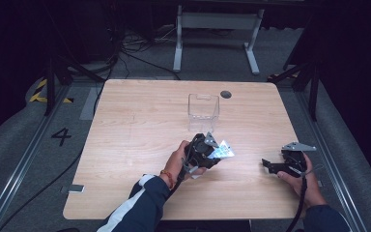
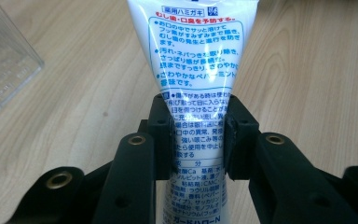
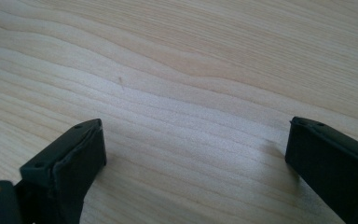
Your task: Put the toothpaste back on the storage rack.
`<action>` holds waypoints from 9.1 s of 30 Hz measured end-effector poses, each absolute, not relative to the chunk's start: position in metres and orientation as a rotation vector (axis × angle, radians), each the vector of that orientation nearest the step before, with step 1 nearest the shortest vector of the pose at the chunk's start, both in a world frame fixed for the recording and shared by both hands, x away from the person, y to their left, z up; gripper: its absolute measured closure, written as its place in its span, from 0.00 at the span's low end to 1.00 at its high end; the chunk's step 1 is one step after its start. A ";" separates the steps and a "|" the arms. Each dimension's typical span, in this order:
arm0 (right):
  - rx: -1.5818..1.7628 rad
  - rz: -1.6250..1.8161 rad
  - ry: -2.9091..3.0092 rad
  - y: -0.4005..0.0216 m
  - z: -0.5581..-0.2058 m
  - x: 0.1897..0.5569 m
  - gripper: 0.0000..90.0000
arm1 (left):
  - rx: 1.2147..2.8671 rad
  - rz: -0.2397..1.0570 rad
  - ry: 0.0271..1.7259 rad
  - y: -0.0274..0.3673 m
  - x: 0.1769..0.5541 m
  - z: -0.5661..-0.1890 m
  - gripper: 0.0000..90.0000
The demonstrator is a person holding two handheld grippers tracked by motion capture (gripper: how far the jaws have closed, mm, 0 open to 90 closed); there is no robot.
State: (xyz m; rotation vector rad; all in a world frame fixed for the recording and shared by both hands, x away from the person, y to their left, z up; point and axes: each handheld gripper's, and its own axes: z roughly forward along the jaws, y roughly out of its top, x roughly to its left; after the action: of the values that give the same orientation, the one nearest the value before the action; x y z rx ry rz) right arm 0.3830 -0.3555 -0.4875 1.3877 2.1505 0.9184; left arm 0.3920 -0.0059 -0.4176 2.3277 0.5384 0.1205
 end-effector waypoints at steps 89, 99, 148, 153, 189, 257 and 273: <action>1.350 0.932 2.179 -0.355 -0.488 0.382 0.06 | 1.813 0.388 0.650 0.030 0.538 -0.372 0.77; 1.351 0.931 2.180 -0.355 -0.488 0.382 0.06 | 1.808 0.389 0.707 0.036 0.542 -0.384 0.77; 1.346 0.934 2.188 -0.354 -0.488 0.382 0.05 | 2.031 0.445 0.743 0.037 0.525 -0.413 0.73; 1.346 0.932 2.188 -0.354 -0.488 0.382 0.05 | 2.063 0.460 0.745 0.035 0.525 -0.415 0.71; 1.344 0.932 2.191 -0.353 -0.488 0.383 0.05 | 2.064 0.481 0.691 0.037 0.514 -0.407 0.64; 1.345 0.935 2.192 -0.353 -0.488 0.382 0.05 | 2.320 0.622 0.443 0.101 0.433 -0.375 0.57; 1.345 0.935 2.192 -0.353 -0.488 0.382 0.05 | 2.381 0.657 0.479 0.140 0.412 -0.390 0.53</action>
State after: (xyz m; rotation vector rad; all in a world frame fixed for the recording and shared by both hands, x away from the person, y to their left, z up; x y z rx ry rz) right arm 0.3818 -0.3534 -0.4876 1.3449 2.1917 0.9346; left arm 0.4121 0.1398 -0.3902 2.3811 0.4789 0.6569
